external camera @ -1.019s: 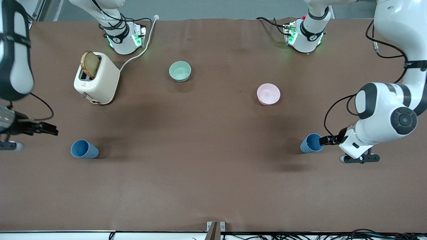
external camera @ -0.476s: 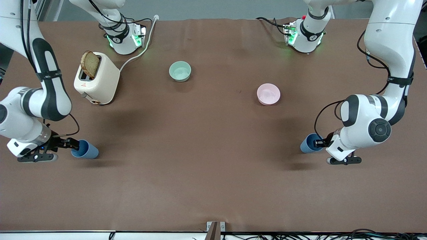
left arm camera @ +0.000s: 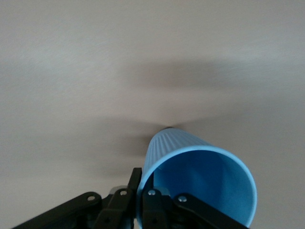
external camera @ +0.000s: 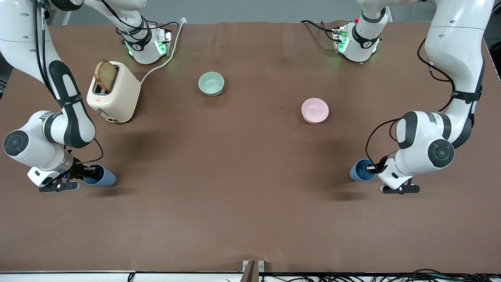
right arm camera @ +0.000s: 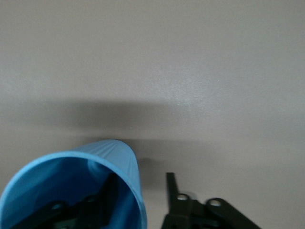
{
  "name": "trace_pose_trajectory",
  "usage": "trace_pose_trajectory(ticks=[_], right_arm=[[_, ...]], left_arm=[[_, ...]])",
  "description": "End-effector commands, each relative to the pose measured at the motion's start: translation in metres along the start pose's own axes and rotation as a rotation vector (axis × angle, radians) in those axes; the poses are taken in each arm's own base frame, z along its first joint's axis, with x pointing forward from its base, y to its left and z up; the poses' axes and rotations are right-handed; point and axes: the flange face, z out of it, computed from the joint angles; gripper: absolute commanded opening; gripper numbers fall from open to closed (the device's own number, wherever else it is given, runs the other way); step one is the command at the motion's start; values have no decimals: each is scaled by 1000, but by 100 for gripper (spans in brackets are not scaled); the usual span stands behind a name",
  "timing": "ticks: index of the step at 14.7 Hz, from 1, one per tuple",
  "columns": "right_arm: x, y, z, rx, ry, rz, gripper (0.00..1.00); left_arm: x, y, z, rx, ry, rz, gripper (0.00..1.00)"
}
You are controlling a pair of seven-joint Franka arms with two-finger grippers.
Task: Stack blue cups with both arms
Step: 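Close both grippers around the blue cups, then place the left gripper's cup mid-table while the right gripper lifts its cup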
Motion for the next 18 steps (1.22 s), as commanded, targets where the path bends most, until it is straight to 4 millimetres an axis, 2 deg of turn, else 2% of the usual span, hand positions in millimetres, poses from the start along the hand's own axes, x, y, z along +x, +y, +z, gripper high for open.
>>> trace_pose_trajectory(ticks=[1, 3, 4, 5, 8, 10, 12, 15, 17, 18], right_arm=[[4, 4, -8, 30, 18, 19, 0], [10, 5, -24, 40, 5, 16, 0], [16, 4, -41, 48, -7, 13, 0], [22, 1, -66, 56, -13, 11, 0], [40, -5, -133, 72, -12, -2, 0], [48, -27, -171, 85, -32, -9, 0], [54, -64, -197, 87, -18, 11, 0], [56, -131, -224, 91, -16, 88, 0], [54, -179, -235, 94, -20, 152, 0], [53, -201, -239, 94, -19, 174, 0]], left_arm=[[-10, 61, -41, -18, 1, -19, 0], [-18, 120, -58, -51, 3, -102, 0], [-23, 148, -57, -64, -2, -148, 0], [-33, 186, -54, -74, -10, -181, 0], [-70, 292, -18, -66, -54, -305, 0], [-86, 337, -3, -67, -66, -361, 0], [-102, 367, 11, -73, -68, -370, 0], [-109, 384, 33, -104, -54, -376, 4], [-104, 379, 37, -97, -51, -384, 23], [-102, 378, 36, -96, -49, -387, 40]])
